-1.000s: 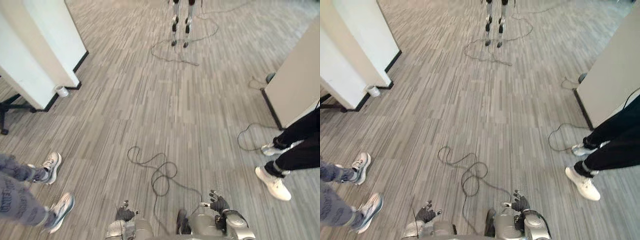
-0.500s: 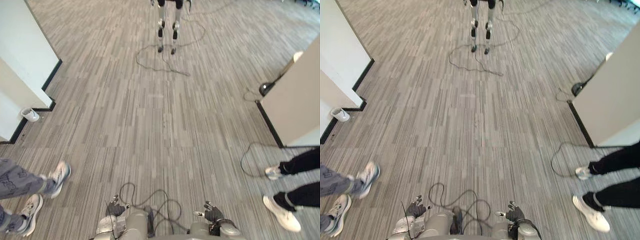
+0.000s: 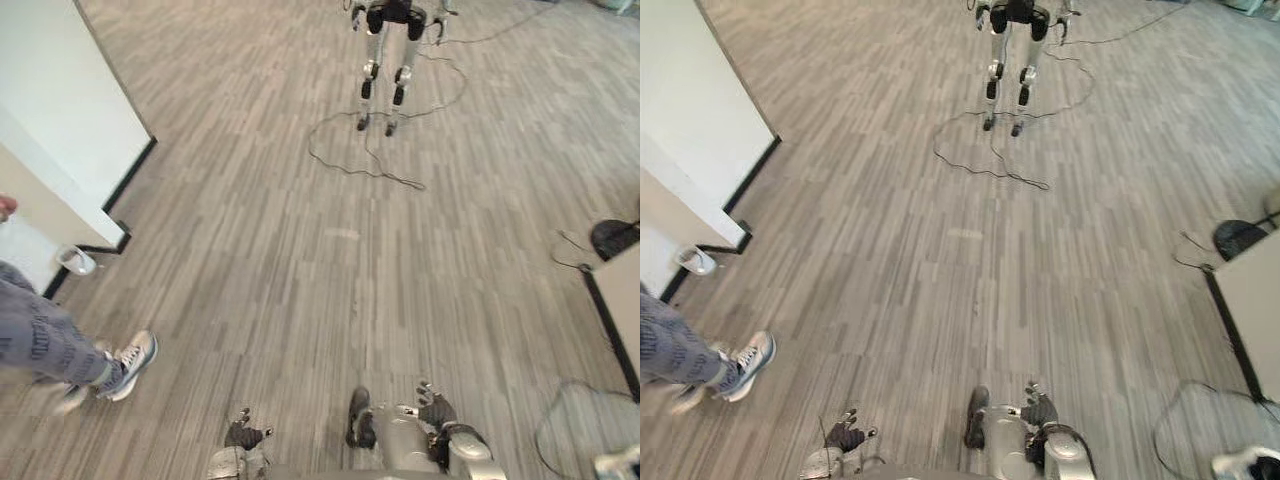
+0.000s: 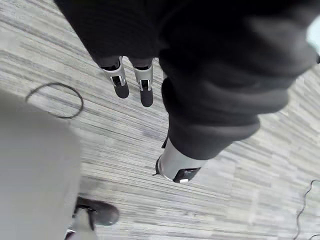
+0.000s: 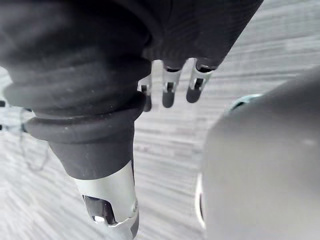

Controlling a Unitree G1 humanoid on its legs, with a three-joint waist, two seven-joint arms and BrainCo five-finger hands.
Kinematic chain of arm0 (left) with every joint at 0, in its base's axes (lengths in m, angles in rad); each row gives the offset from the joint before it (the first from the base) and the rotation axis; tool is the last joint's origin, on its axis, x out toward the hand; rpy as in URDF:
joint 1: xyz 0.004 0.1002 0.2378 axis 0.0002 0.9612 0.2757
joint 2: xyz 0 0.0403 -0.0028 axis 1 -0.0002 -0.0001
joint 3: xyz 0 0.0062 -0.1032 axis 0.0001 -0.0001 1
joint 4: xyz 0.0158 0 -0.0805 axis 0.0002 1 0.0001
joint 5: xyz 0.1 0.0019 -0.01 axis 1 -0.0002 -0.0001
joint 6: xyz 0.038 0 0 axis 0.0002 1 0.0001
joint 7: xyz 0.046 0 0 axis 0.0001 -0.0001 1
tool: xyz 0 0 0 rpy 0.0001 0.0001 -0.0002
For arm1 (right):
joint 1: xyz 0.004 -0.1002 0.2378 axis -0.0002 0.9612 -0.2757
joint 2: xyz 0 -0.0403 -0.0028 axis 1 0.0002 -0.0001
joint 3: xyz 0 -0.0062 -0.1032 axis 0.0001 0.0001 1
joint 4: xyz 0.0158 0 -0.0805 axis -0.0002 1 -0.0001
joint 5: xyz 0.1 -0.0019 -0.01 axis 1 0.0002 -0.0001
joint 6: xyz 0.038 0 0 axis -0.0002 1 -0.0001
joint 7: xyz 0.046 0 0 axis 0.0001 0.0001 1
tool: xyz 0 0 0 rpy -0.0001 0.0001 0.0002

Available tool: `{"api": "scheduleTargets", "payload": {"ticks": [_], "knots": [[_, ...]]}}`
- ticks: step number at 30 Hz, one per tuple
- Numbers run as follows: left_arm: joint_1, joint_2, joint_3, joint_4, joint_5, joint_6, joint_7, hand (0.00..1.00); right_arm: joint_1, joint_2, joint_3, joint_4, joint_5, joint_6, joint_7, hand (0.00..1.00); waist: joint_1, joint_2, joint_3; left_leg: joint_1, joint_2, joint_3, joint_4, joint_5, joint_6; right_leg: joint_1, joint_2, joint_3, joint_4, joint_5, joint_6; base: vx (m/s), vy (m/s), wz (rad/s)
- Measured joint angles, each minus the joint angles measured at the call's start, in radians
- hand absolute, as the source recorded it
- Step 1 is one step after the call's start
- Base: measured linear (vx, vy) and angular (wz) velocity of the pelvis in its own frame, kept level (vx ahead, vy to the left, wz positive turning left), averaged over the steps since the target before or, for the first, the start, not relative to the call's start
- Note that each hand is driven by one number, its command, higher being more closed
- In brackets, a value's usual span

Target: Organize washtable

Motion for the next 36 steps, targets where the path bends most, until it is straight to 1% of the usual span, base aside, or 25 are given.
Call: {"api": "scheduleTargets", "payload": {"ticks": [1,2,3,4,7,8,9,10,11,12,13,14,15,16,17,19,21,25,27,29,31,33,34,35,36], "knots": [[0.001,0.003,0.006,-0.008,0.000,0.001,-0.001,0.00,-0.001,0.001,0.000,0.004,0.001,0.005,0.000,0.00,0.003,0.001,0.001,-0.039,0.029,0.025,0.084,-0.007,0.007,0.032,0.013,0.007,-0.007,-0.019,-0.002,0.67,-0.107,-0.23],[-0.001,0.012,0.014,-0.021,0.000,0.001,0.000,0.00,-0.002,0.011,0.000,0.013,0.002,0.014,-0.001,0.00,0.008,-0.015,0.008,-0.109,0.066,0.065,0.188,-0.033,0.049,0.110,0.023,0.020,-0.034,-0.047,-0.003,0.63,-0.120,-0.24],[-0.001,0.025,0.014,-0.036,-0.001,0.000,0.000,0.00,-0.002,0.025,0.002,0.029,0.003,0.020,-0.001,0.00,0.017,-0.044,0.009,-0.165,0.072,0.102,0.194,-0.059,0.085,0.185,0.021,0.042,-0.077,-0.054,0.000,0.60,-0.127,-0.32],[-0.002,0.031,0.013,-0.038,-0.001,-0.003,0.000,0.00,-0.001,0.031,0.008,0.036,0.003,0.022,-0.001,0.00,0.026,-0.056,0.004,-0.194,0.070,0.121,0.169,-0.076,0.086,0.217,0.021,0.059,-0.107,-0.055,0.000,0.58,-0.130,-0.57],[-0.012,0.039,0.002,-0.064,-0.002,-0.018,0.000,0.00,-0.028,0.050,0.021,0.084,0.003,0.022,-0.001,0.00,0.058,-0.083,0.010,-0.302,0.007,0.152,-0.224,-0.126,0.109,0.343,0.005,0.136,-0.219,-0.050,0.028,0.56,-0.038,-0.76],[-0.014,0.037,-0.004,-0.062,-0.002,-0.019,0.000,0.00,-0.036,0.054,0.021,0.102,0.002,0.022,-0.002,0.00,0.057,-0.079,0.010,-0.307,-0.034,0.134,-0.493,-0.101,0.090,0.383,-0.007,0.161,-0.246,-0.062,0.049,0.50,0.089,-0.59],[-0.013,0.037,-0.015,-0.061,-0.002,-0.018,0.001,0.00,-0.035,0.051,0.021,0.104,0.002,0.021,-0.002,0.00,0.057,-0.071,0.007,-0.302,-0.048,0.130,-0.609,-0.071,0.077,0.401,-0.006,0.171,-0.262,-0.069,0.061,0.56,0.158,-0.69],[-0.012,0.032,-0.037,-0.053,-0.002,-0.019,0.001,0.00,-0.031,0.037,0.021,0.109,0.001,0.020,-0.002,0.00,0.059,-0.043,-0.001,-0.316,-0.051,0.120,-0.763,0.009,0.077,0.439,0.009,0.196,-0.295,-0.087,0.088,0.58,0.251,-0.72],[-0.009,0.024,-0.042,-0.047,-0.011,-0.019,0.001,0.00,-0.023,0.026,0.024,0.116,0.001,0.021,-0.002,0.00,0.072,-0.024,-0.014,-0.334,-0.053,0.090,-0.748,0.105,0.144,0.476,0.014,0.219,-0.299,-0.130,0.107,0.50,0.266,-0.72],[-0.009,0.025,-0.044,-0.044,-0.011,-0.020,0.001,0.00,-0.024,0.027,0.023,0.119,0.001,0.021,-0.004,0.00,0.078,-0.028,-0.018,-0.338,-0.061,0.080,-0.710,0.147,0.179,0.488,0.008,0.238,-0.284,-0.155,0.117,0.55,0.307,-0.52],[-0.016,0.042,-0.051,-0.047,-0.010,-0.024,0.000,0.00,-0.013,0.047,0.023,0.130,0.000,0.020,-0.006,0.00,0.073,-0.077,-0.039,-0.345,-0.111,0.088,-0.635,0.100,0.203,0.480,-0.053,0.247,-0.197,-0.218,0.147,0.46,0.219,-0.16],[-0.018,0.052,-0.060,-0.043,-0.009,-0.024,0.000,0.00,-0.005,0.052,0.024,0.135,-0.002,0.020,-0.006,0.00,0.071,-0.094,-0.049,-0.344,-0.130,0.087,-0.623,0.074,0.215,0.454,-0.076,0.248,-0.128,-0.232,0.156,0.71,0.287,0.00],[-0.019,0.063,-0.070,-0.028,-0.010,-0.024,0.000,0.00,0.002,0.052,0.016,0.145,-0.008,0.021,-0.002,0.00,0.071,-0.106,-0.058,-0.321,-0.149,0.096,-0.625,0.038,0.225,0.369,-0.108,0.251,0.084,-0.240,0.175,0.48,0.174,0.08],[-0.020,0.071,-0.070,-0.024,-0.014,-0.023,-0.001,0.00,0.003,0.054,0.008,0.146,-0.007,0.021,0.000,0.00,0.070,-0.119,-0.056,-0.300,-0.165,0.100,-0.630,0.024,0.235,0.318,-0.125,0.255,0.211,-0.228,0.195,0.69,0.252,0.20],[-0.031,0.090,-0.075,-0.012,-0.018,-0.013,0.000,0.00,-0.009,0.057,-0.004,0.147,-0.010,0.019,0.000,0.00,0.052,-0.145,-0.036,-0.227,-0.208,0.099,-0.632,-0.025,0.261,0.213,-0.179,0.269,0.525,-0.118,0.229,0.43,0.146,0.26],[-0.039,0.098,-0.087,0.014,-0.020,-0.001,0.003,0.00,-0.021,0.047,-0.002,0.146,-0.018,0.019,0.001,0.00,0.048,-0.132,-0.016,-0.127,-0.220,0.098,-0.630,-0.066,0.270,0.154,-0.215,0.250,0.719,-0.121,0.206,0.59,0.185,0.19],[-0.033,0.096,-0.120,0.027,-0.019,0.003,0.004,0.00,-0.021,0.034,0.022,0.144,-0.025,0.012,0.000,0.00,0.047,-0.115,-0.013,0.036,-0.217,0.093,-0.722,-0.088,0.277,0.079,-0.228,0.174,0.701,-0.195,0.149,0.50,0.138,0.04],[-0.039,0.094,-0.136,0.035,-0.018,0.005,0.004,0.00,-0.035,0.029,0.022,0.130,-0.025,0.002,0.001,0.00,0.037,-0.108,-0.008,0.138,-0.194,0.073,-0.830,-0.100,0.264,-0.075,-0.169,0.095,0.302,-0.187,0.158,0.42,0.019,0.11],[-0.038,0.092,-0.136,0.044,-0.008,0.011,0.004,0.00,-0.049,0.028,0.023,0.130,-0.025,0.000,0.001,0.00,0.020,-0.102,-0.002,0.185,-0.180,0.061,-0.856,-0.132,0.238,-0.090,-0.131,0.081,-0.063,-0.037,0.167,0.48,-0.048,0.16],[-0.037,0.091,-0.135,0.047,0.000,0.012,0.004,0.00,-0.048,0.031,0.018,0.130,-0.025,0.001,0.000,0.00,0.021,-0.105,-0.003,0.228,-0.186,0.052,-0.856,-0.179,0.210,-0.088,-0.132,0.078,-0.184,0.034,0.166,0.58,-0.143,0.20],[-0.027,0.076,-0.132,0.047,0.001,0.012,0.004,0.00,-0.045,0.026,0.004,0.124,-0.026,0.006,0.001,0.00,0.015,-0.089,-0.006,0.285,-0.165,0.024,-0.847,-0.241,0.184,-0.073,-0.132,0.079,-0.145,0.093,0.137,0.54,-0.175,0.38],[-0.019,0.066,-0.127,0.045,0.005,0.007,-0.002,0.00,-0.041,0.035,-0.011,0.119,-0.028,0.007,0.000,0.00,0.010,-0.078,-0.021,0.257,-0.130,-0.006,-0.712,-0.255,0.163,-0.072,-0.121,0.063,-0.072,0.116,0.104,0.55,-0.255,0.49],[-0.022,0.055,-0.105,0.040,0.007,0.005,-0.001,0.00,-0.034,0.031,-0.022,0.107,-0.030,0.012,0.000,0.00,0.007,-0.071,-0.026,0.186,-0.098,-0.011,-0.524,-0.245,0.133,-0.047,-0.115,0.033,-0.060,0.126,0.083,0.51,-0.303,0.41],[-0.017,0.037,-0.078,0.037,0.009,0.006,0.000,0.00,-0.022,0.018,-0.021,0.072,-0.034,0.017,0.001,0.00,0.001,-0.034,-0.030,0.107,-0.048,0.002,-0.329,-0.199,0.056,-0.011,-0.082,0.012,-0.064,0.100,0.063,0.52,-0.286,0.29],[-0.013,0.027,-0.063,0.030,0.010,0.006,0.000,0.00,-0.020,0.014,-0.020,0.062,-0.035,0.019,0.000,0.00,0.002,-0.021,-0.030,0.075,-0.014,0.012,-0.247,-0.166,0.020,0.009,-0.065,0.010,-0.069,0.089,0.049,0.52,-0.229,0.04]]}}
